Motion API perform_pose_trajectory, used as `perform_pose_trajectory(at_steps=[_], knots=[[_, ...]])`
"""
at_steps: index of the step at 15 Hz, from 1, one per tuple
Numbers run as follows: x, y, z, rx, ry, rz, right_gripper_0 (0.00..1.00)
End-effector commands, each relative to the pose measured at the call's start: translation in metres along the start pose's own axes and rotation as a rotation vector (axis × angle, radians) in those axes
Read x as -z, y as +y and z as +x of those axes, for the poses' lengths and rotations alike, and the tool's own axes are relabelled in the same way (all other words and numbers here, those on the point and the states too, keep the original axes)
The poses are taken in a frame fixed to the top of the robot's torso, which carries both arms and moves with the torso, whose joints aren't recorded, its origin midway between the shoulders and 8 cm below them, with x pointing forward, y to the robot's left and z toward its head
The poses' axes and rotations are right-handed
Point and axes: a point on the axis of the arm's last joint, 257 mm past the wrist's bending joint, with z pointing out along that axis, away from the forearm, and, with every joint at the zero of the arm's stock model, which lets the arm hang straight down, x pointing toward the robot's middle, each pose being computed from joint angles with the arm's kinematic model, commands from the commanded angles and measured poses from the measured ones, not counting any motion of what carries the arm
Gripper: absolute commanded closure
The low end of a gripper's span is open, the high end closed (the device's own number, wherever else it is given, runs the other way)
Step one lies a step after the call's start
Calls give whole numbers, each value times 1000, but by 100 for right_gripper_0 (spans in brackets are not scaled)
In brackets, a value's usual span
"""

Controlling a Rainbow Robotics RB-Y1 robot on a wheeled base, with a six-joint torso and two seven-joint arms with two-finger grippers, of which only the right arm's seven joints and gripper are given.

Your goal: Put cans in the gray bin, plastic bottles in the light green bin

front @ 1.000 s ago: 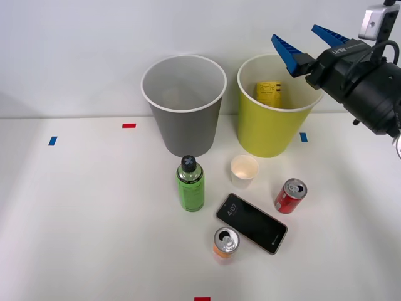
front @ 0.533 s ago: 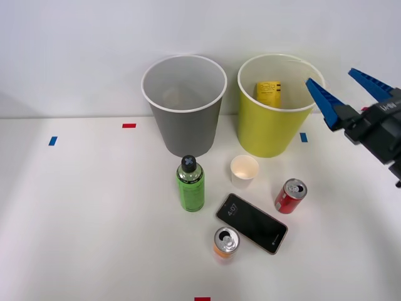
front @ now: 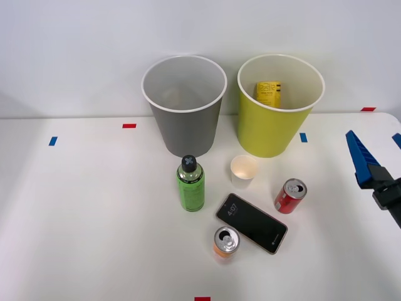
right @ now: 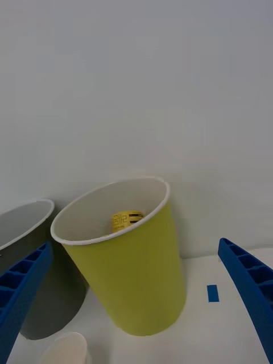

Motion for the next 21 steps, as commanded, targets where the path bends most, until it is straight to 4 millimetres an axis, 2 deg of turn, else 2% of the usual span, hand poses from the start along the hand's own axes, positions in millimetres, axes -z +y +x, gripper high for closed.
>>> perform_pose_trajectory(at_steps=[1, 6, 8, 11, 16, 19, 21], knots=[[20, -6, 29, 34, 35, 65, 0], [62, -6, 90, 106, 121, 191, 0], [71, -25, 121, 190, 128, 273, 0], [88, -47, 146, 253, 150, 365, 0], [116, -56, 156, 257, 195, 412, 0], [115, -54, 153, 292, 190, 403, 0], [119, -50, 148, 243, 160, 393, 0]])
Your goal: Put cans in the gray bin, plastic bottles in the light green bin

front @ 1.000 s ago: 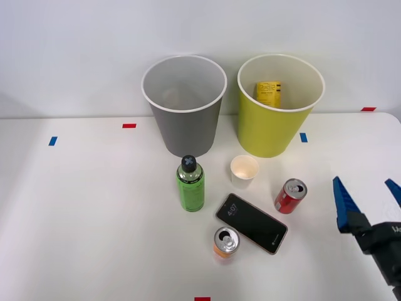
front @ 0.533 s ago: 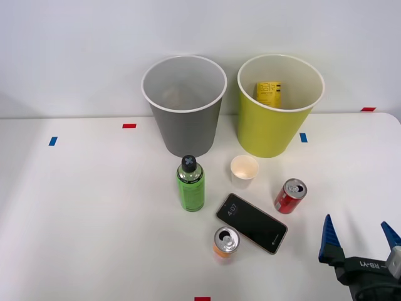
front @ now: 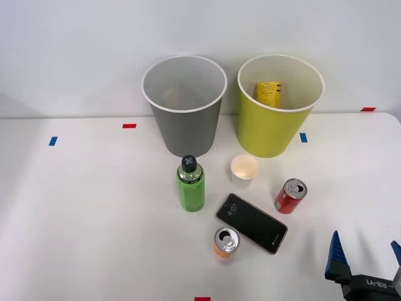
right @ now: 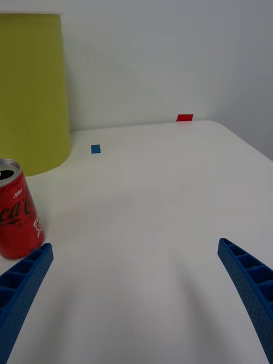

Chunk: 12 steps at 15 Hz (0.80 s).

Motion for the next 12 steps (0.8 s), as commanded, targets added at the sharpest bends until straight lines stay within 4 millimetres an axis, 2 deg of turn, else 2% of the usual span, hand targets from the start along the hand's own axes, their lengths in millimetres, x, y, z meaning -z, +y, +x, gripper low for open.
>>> perform_pose_trajectory(at_steps=[1, 5, 9, 11, 12], knots=[[8, 0, -6, -47, -28, -12, 0], [20, 2, -9, -88, -59, -31, 0], [62, -3, 19, -41, -133, -94, 0], [84, 7, 26, -14, -130, -141, 0], [99, 15, 29, 54, -127, -166, 0]])
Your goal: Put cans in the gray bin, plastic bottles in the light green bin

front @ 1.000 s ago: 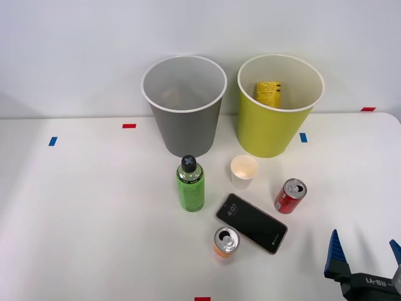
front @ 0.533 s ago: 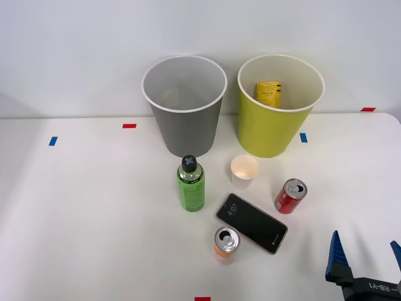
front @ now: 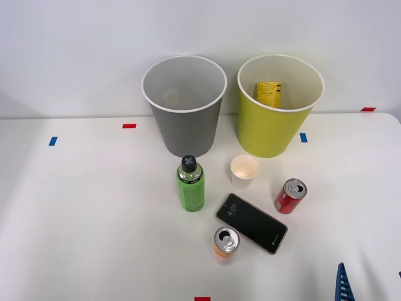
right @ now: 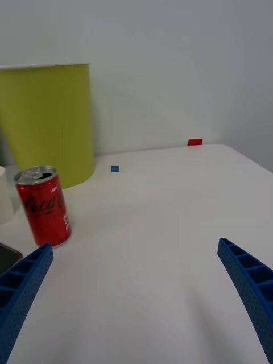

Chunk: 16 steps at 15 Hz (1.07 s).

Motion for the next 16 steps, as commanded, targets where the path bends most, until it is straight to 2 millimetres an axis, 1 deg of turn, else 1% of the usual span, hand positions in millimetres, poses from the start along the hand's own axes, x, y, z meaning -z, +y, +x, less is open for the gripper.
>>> perform_pose_trajectory(at_steps=[1, 2, 3, 5, 6, 10, 13, 16], knots=[[39, 25, 10, 121, 37, -80, 0], [46, 32, 15, 150, 56, -87, 0], [55, 40, 24, 187, 84, -98, 0], [69, 54, 41, 200, 128, -115, 0], [74, 59, 46, 188, 143, -122, 0], [84, 76, 50, 164, 164, -153, 0], [85, 79, 50, 150, 168, -150, 0], [88, 89, 51, 130, 172, -172, 0]])
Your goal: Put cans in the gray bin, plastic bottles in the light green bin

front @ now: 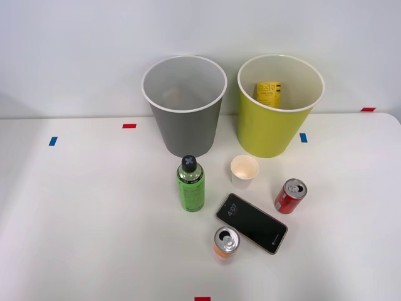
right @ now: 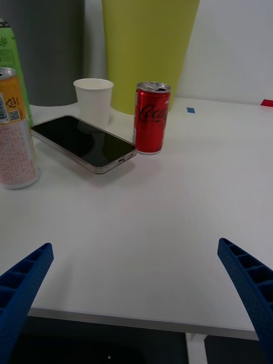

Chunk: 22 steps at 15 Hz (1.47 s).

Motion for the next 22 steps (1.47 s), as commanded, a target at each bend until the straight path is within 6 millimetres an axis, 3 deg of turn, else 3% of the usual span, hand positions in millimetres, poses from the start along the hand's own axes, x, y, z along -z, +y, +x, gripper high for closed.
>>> perform_pose_trajectory(at_steps=[1, 22], knots=[[1, 9, -1, -10, -2, -23, 0], [1, 9, -1, -10, -2, -23, 0]])
